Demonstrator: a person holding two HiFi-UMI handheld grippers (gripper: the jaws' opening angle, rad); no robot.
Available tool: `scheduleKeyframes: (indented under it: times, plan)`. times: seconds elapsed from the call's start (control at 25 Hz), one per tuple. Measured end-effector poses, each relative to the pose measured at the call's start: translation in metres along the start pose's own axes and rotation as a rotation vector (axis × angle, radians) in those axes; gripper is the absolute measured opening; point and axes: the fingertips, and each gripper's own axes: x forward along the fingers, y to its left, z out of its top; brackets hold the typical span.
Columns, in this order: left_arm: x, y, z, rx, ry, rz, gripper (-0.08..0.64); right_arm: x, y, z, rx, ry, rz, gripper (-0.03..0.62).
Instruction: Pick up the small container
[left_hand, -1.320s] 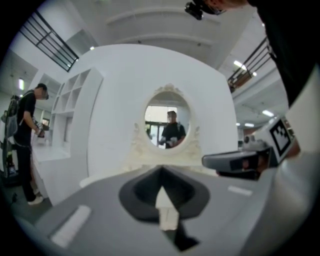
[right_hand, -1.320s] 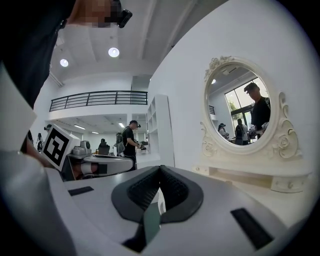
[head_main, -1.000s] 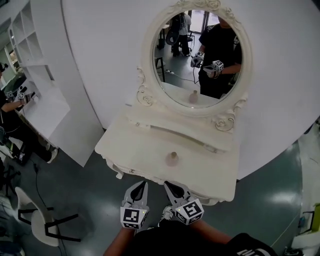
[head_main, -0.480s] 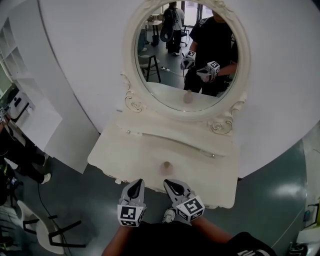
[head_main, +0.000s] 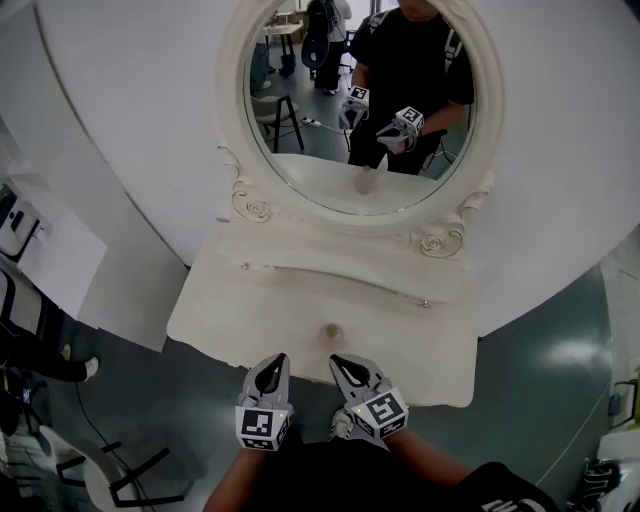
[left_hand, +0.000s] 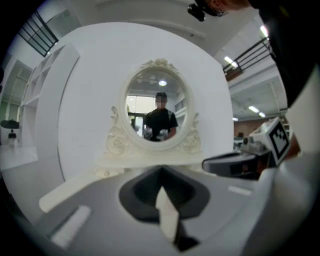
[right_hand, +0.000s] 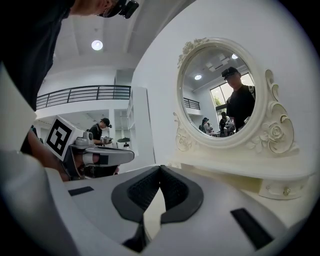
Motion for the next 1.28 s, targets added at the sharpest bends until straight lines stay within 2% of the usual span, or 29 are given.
scheduleKeyframes:
  times: [0.2,0.36,0.6,0.64,0.72,0.76,0.96,1.28]
  plan:
    - [0.005,0.011,-0.008,-0.007,0.025,-0.043,0.008,0.007,-0.002,-0.006,0.026,0.014,-0.050,0.006]
    - [0.007,0.018,-0.018,-0.009,0.048,-0.083,0.008,0.011,-0.010,-0.018,0.019,0.029,-0.128,0.008]
    - [0.009,0.032,-0.030,-0.010,0.073,-0.100,0.008,0.016,-0.015,-0.054,0.025,0.129,-0.194,0.009]
    - [0.009,0.032,-0.032,-0.012,0.076,-0.106,0.008,0.018,-0.017,-0.060,0.032,0.148,-0.200,0.021]
    - [0.009,0.035,-0.037,-0.019,0.084,-0.113,0.008,0.023,-0.023,-0.072,0.045,0.186,-0.218,0.141]
    - [0.009,0.036,-0.040,-0.023,0.089,-0.112,0.008,0.025,-0.027,-0.077,0.046,0.202,-0.229,0.179]
    - [0.006,0.045,-0.053,-0.036,0.110,-0.100,0.008,0.043,-0.049,-0.101,0.052,0.284,-0.272,0.266]
    - [0.006,0.053,-0.062,-0.049,0.133,-0.082,0.008,0.072,-0.076,-0.133,0.065,0.410,-0.289,0.333]
